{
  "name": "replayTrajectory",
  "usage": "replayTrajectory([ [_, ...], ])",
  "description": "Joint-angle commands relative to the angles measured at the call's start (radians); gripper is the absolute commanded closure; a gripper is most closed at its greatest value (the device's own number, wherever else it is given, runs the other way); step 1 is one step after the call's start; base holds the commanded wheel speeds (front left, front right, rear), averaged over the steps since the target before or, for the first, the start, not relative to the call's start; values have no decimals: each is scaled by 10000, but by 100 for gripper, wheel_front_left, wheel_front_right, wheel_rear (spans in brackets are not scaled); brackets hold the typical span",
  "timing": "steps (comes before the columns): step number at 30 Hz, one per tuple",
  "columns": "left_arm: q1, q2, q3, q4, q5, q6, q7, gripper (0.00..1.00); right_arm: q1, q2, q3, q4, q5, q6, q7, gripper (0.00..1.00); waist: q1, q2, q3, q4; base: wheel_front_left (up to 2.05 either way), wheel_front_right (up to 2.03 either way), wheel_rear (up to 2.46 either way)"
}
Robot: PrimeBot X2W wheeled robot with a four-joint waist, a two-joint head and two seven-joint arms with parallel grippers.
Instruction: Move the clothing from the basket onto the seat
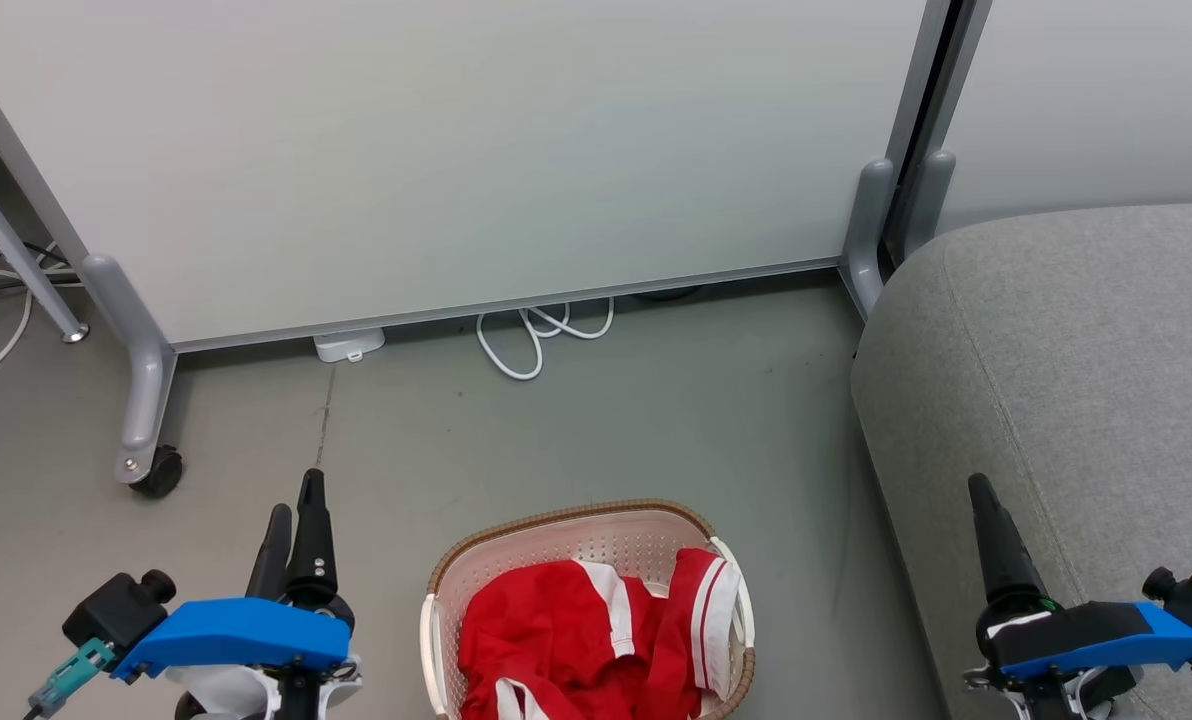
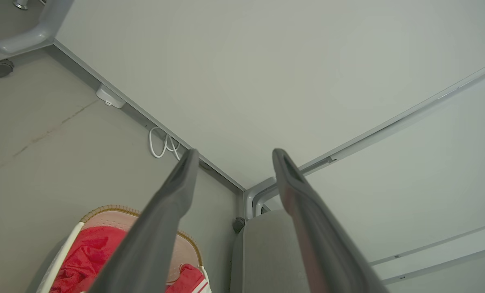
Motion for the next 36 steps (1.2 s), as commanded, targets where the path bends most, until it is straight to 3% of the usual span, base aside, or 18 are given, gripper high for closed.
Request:
replayTrajectory([
  [1, -319, 74, -74, -116, 394, 30, -96, 0, -274, -57, 22, -83, -354, 18, -95, 0, 0, 0, 2, -3, 0, 0, 0],
  [36, -651, 142, -678, 603, 4864, 78, -1168, 0, -432, -76, 357, 120, -4538, 26, -837, 0, 0, 0, 4, 4, 0, 0, 0],
])
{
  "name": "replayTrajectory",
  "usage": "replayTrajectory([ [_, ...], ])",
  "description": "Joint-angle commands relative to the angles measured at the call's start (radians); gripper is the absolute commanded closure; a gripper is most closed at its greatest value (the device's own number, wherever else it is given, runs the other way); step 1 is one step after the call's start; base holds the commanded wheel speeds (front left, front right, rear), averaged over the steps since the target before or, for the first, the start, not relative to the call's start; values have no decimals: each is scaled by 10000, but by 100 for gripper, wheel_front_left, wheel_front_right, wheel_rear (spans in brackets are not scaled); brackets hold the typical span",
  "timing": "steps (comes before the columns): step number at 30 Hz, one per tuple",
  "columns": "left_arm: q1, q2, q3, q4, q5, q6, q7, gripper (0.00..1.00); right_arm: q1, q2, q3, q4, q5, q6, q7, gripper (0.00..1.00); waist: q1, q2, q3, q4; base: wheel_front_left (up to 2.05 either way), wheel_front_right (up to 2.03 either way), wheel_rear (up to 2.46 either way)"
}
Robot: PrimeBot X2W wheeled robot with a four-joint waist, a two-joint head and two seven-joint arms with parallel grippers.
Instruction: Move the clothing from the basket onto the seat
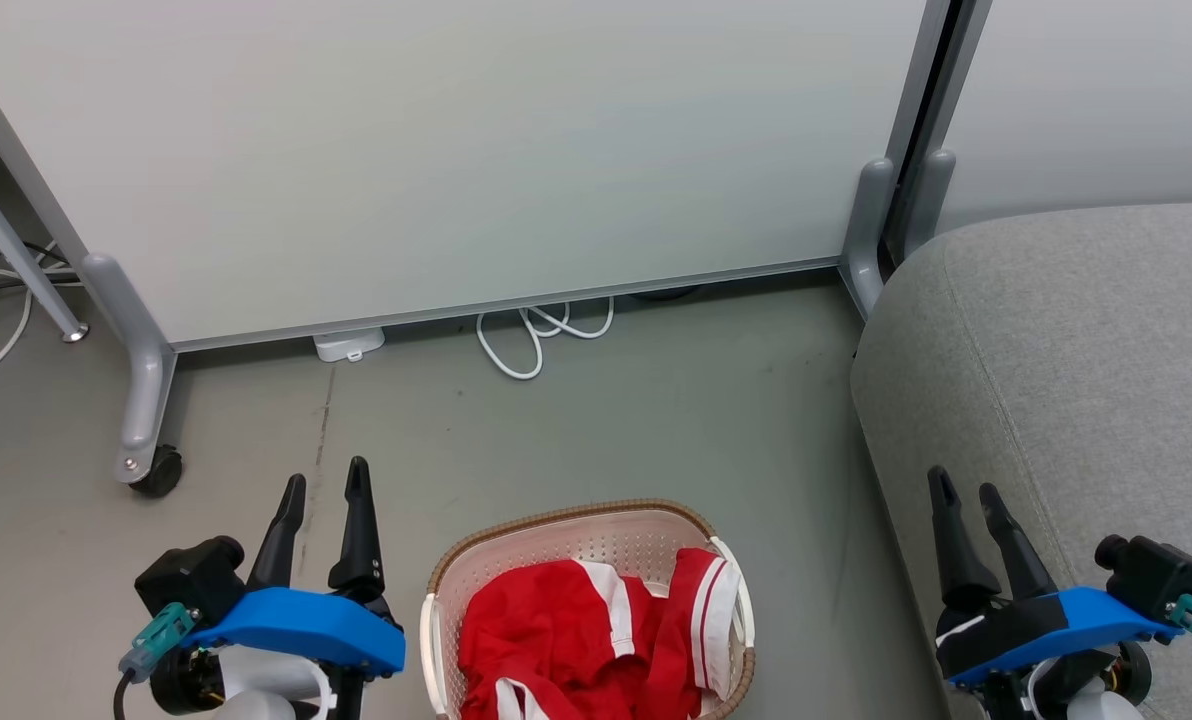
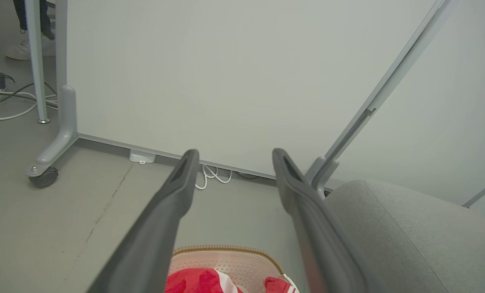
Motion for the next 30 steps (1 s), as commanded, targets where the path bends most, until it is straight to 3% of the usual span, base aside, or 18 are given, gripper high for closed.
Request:
replayTrajectory([
  [1, -258, 51, -10, 4, 257, 48, -104, 0, -182, -63, 25, -48, -272, 16, -107, 0, 0, 0, -7, 6, 0, 0, 0],
  [30, -511, -21, -88, 871, 2341, 123, -729, 0, -207, -72, 249, 46, -2538, 22, -444, 0, 0, 0, -61, -19, 0, 0, 0],
])
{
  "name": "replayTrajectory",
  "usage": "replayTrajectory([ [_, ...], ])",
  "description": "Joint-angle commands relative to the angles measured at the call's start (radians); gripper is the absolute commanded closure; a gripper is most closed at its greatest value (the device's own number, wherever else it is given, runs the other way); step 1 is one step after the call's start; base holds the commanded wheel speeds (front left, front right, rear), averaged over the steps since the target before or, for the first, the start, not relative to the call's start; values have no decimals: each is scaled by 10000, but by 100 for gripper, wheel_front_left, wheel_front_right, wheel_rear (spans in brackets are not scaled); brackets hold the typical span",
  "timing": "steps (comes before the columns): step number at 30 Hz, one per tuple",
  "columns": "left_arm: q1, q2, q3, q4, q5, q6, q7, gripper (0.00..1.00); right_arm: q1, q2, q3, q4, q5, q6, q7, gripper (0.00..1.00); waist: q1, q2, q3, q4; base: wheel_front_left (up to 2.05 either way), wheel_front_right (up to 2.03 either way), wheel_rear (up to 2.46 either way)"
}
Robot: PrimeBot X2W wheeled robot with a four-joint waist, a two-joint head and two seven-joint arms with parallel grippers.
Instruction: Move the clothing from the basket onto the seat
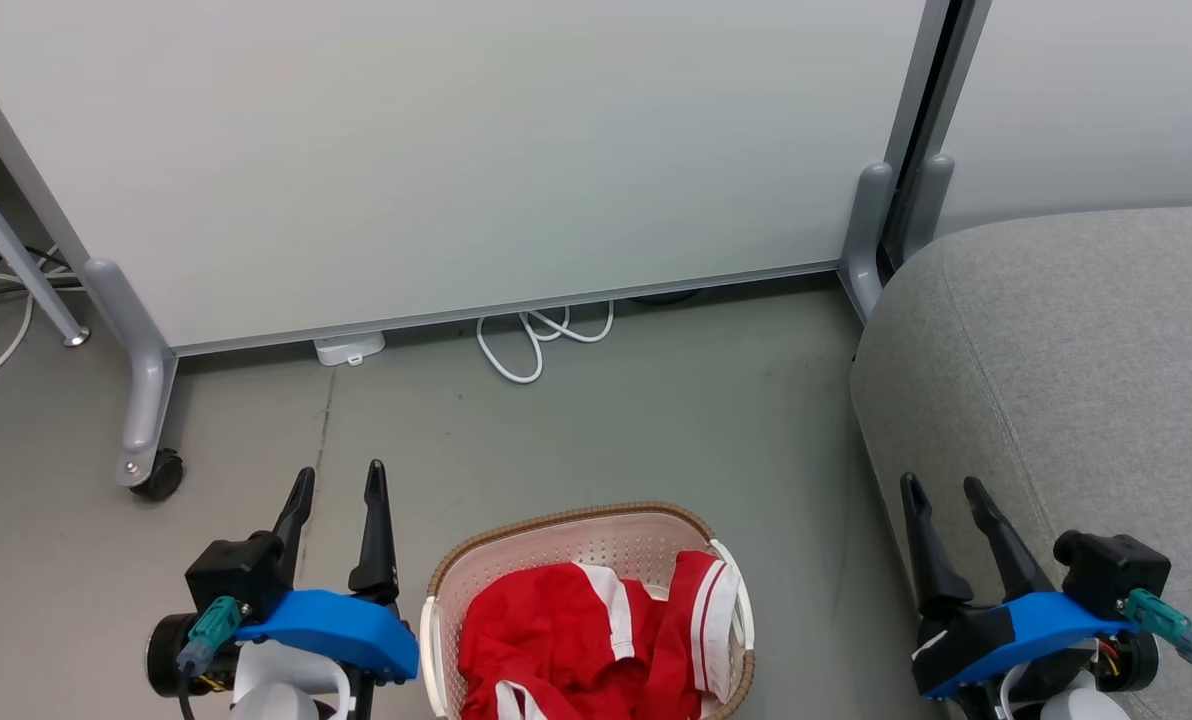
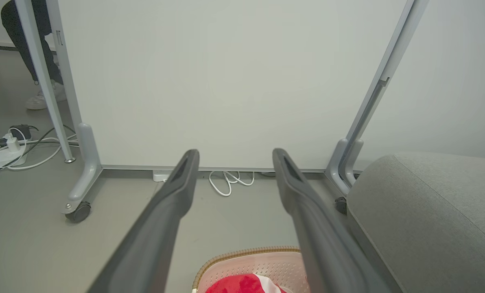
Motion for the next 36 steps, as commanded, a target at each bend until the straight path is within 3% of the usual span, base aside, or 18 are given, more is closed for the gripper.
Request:
replayTrajectory([
  [1, -172, -1, 3, 4, 164, 30, -78, 0, -188, -61, 29, -6, -158, 20, -78, 0, 0, 0, 1, -3, 0, 0, 0],
  [21, -276, -31, -39, 377, 1118, 108, -447, 0, -234, -66, 152, 131, -1318, 23, -429, 0, 0, 0, -2, -25, 0, 0, 0],
  [36, -213, -41, 52, 399, 1044, 68, -445, 0, -247, -65, 202, 185, -1229, 16, -456, 0, 0, 0, 11, -65, 0, 0, 0],
])
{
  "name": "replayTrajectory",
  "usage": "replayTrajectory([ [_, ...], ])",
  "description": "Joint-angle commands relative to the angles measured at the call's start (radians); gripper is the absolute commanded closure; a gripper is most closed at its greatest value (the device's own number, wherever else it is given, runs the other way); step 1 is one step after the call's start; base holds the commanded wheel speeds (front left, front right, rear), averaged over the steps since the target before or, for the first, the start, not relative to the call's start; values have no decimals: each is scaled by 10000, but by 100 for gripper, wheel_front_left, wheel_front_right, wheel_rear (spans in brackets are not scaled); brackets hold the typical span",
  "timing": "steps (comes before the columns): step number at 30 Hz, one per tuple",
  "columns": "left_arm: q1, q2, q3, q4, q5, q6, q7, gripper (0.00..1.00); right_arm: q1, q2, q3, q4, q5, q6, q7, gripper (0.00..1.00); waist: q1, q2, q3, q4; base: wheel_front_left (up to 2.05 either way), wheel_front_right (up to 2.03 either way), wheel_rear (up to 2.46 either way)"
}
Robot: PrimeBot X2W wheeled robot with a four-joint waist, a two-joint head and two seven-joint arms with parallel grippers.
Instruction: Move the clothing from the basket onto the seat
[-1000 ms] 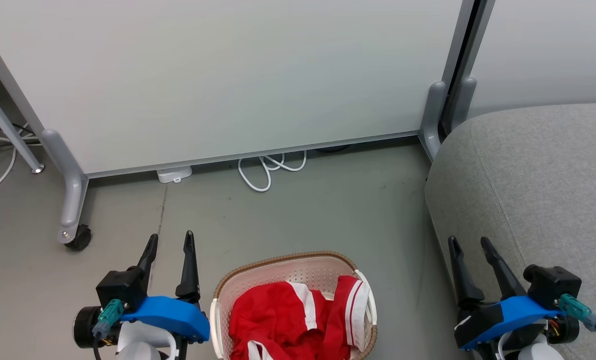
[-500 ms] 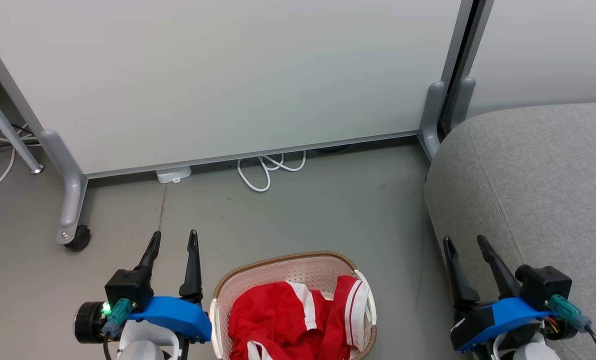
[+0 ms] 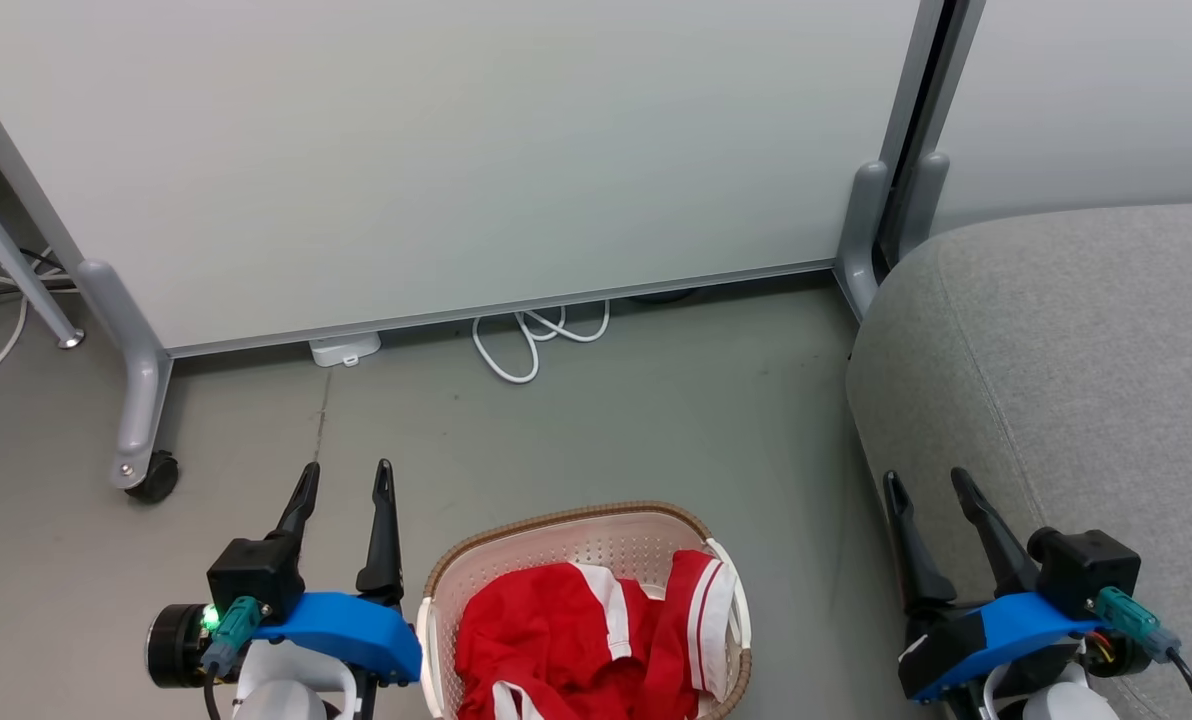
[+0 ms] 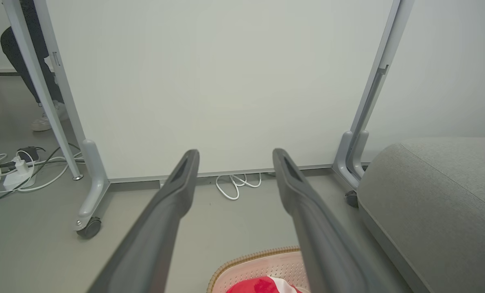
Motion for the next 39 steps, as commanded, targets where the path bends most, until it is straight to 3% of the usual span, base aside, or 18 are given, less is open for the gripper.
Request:
replayTrajectory([
  [1, -17, -9, 56, 30, 14, -5, -52, 0, -115, -55, 40, 23, 27, 4, -52, 0, 0, 0, 15, -39, 0, 0, 0],
  [8, -139, 34, 38, 315, -9, -84, -50, 0, -454, -50, 538, -164, 161, 4, -25, 0, 0, 0, 627, -680, 0, 0, 0],
  [16, -1220, 438, -350, 1423, 131, -368, 17, 0, -1524, -47, 1310, -719, 313, 4, -54, 0, 0, 0, 2809, -1918, 0, 0, 0],
  [27, -3450, 1022, -1493, 3674, 236, -621, 282, 0, -2794, -30, 1694, -1103, 937, 3, -502, 0, 0, 0, 5835, -3049, 0, 0, 0],
  [39, -4924, 1789, -3403, 5037, -109, -622, 370, 0, -3499, -30, 2181, -1757, 1583, 3, -652, 0, 0, 0, 7890, -3591, 0, 0, 0],
])
